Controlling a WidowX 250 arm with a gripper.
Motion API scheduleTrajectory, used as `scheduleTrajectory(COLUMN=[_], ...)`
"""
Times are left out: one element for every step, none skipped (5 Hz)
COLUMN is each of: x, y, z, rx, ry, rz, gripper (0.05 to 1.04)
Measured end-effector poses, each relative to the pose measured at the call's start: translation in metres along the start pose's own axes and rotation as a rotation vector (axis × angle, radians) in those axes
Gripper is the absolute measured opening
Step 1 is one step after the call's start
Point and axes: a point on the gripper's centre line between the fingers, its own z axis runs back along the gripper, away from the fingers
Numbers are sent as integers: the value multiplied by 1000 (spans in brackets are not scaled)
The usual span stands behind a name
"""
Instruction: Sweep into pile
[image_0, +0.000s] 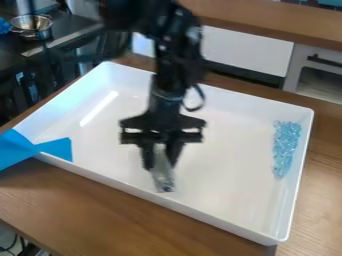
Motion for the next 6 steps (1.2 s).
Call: scheduleTrajectory(x=[3, 13, 22, 22, 23, 23], y=[13, 24, 30, 38, 53, 80], z=[0, -10, -19, -24, -1, 38], rx=[-27, -4, 1, -8, -40, -121], ry=[-52, -144, -170, -149, -154, -127], rz=[-44, -53, -58, -89, -129, -187], gripper=[370, 408, 716, 984, 1008, 1003])
